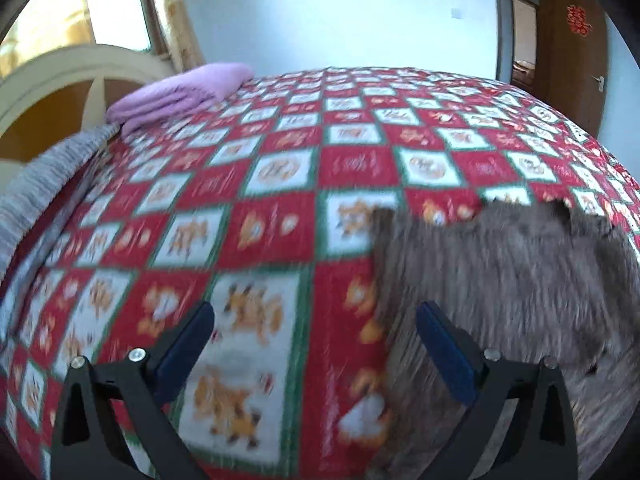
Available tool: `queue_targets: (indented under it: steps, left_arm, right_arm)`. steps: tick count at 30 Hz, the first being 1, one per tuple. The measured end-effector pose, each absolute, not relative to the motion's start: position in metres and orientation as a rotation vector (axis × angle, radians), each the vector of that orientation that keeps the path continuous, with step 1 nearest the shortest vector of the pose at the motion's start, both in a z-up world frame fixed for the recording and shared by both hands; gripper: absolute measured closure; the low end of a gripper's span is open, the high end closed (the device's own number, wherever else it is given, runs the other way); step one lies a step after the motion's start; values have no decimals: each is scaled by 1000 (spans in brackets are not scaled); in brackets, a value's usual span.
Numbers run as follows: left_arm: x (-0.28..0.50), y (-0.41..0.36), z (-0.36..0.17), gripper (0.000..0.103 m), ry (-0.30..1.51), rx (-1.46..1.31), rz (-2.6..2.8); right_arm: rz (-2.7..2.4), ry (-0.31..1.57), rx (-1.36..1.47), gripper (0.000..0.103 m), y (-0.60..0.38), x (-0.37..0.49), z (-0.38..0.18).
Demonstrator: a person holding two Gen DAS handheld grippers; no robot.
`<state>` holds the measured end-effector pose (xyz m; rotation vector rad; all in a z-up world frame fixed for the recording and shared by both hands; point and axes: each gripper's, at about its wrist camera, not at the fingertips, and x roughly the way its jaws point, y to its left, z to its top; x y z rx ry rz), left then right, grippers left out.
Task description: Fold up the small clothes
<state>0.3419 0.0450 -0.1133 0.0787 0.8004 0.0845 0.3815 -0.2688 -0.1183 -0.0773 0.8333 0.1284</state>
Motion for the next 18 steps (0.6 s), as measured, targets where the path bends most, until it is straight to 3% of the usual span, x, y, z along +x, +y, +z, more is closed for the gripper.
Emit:
queue_targets:
  steps: [8, 10, 13, 18]
  left_arm:
    - [384, 38, -163, 0, 913, 157, 187]
    - [374, 54, -163, 0, 924, 107, 195]
    - [365, 70, -169, 0, 927, 14, 164]
    - [361, 64, -168, 0, 912, 57, 189]
  right_arm:
    - [-102, 938, -74, 71, -328, 425, -160]
    - [-111, 930, -63, 68, -340, 421, -162]
    - [-111, 931, -23, 53, -358, 414, -166]
    - [-109, 901, 61, 52, -363, 400, -156]
